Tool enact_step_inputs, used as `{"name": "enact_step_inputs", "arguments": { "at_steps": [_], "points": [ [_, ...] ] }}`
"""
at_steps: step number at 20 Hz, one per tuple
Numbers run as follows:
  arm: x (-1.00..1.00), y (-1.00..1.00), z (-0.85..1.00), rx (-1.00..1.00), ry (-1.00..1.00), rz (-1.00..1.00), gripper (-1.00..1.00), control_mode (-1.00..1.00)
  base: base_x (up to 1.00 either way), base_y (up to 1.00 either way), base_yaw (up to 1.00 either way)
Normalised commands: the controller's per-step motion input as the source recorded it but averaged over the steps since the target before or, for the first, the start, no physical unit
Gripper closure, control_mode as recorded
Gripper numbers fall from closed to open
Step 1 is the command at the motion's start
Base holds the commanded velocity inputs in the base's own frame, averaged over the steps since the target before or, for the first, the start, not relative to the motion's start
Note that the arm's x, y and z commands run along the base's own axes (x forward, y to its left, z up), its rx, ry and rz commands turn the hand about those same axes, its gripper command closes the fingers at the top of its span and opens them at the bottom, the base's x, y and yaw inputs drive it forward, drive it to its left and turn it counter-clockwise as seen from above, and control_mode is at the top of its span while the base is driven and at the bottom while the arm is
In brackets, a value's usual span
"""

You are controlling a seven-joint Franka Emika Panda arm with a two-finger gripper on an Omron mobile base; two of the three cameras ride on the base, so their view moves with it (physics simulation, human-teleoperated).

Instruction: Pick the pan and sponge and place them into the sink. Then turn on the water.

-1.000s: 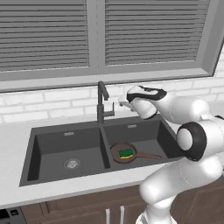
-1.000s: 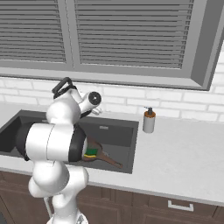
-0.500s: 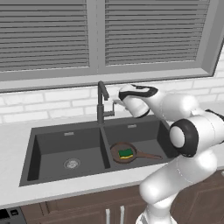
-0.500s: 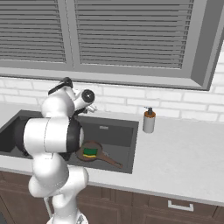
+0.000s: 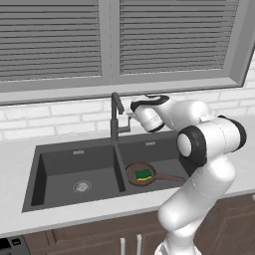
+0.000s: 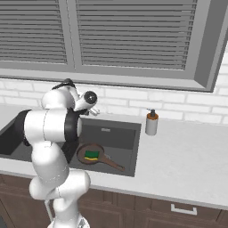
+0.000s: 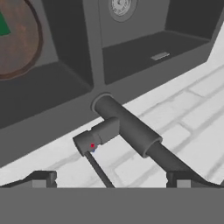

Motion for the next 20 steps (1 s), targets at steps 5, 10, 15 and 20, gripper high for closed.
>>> {"name": "enact_step_inputs", "arguments": {
  "at_steps": [5, 10, 15, 20],
  "points": [
    [0.01, -0.19, -0.72, 0.0, -0.04, 0.0, -1.0, -1.0, 0.0, 0.0, 0.0],
    [0.0, -0.09, -0.8, 0.0, -0.04, 0.0, -1.0, -1.0, 0.0, 0.0, 0.0],
    [0.0, -0.11, -0.67, 0.0, -0.08, 0.0, -1.0, -1.0, 0.0, 0.0, 0.0],
    [0.0, -0.13, -0.61, 0.0, -0.13, 0.0, -1.0, -1.0, 0.0, 0.0, 0.0]
  ]
}}
